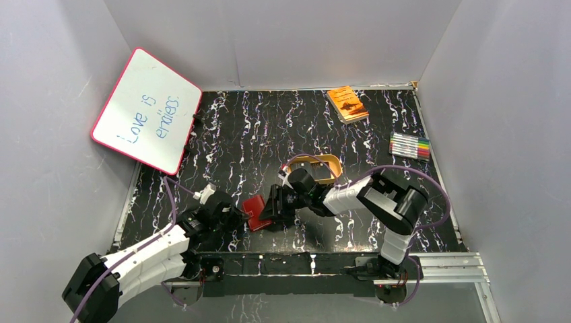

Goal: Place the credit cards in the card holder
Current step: Pick up the card holder from the center of the board.

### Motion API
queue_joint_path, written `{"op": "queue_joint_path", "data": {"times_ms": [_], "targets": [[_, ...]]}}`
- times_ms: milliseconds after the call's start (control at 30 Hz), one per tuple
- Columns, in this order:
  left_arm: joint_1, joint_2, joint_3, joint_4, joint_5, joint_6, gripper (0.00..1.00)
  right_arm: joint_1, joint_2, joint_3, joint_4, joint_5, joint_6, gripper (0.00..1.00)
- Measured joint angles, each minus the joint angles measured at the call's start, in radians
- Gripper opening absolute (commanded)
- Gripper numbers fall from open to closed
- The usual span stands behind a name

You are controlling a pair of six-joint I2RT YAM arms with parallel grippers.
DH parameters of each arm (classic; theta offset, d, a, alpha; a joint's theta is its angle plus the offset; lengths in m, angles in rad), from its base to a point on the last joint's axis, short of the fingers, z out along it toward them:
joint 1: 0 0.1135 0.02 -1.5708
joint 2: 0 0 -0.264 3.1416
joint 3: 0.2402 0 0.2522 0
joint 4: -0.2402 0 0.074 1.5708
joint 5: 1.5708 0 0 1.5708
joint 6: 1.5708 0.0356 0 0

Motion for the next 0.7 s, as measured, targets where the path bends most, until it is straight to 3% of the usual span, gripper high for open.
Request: {"op": "queue_joint_path", "data": {"times_ms": [433,600,700], "targets": [[0.0,0.009,0.0,0.008,0.003,-0.013,0.0,0.0,0.072,-0.042,0.174,-0.066,0.093,0.45],[0.0,0.008,0.0,0.008,0.003,-0.013,0.0,0.0,0.096,-0.04,0.2,-0.076,0.106,0.34],[0.0,0.008,0.0,0.008,0.003,-0.013,0.0,0.0,0.108,-0.035,0.204,-0.088,0.111,0.22]]}}
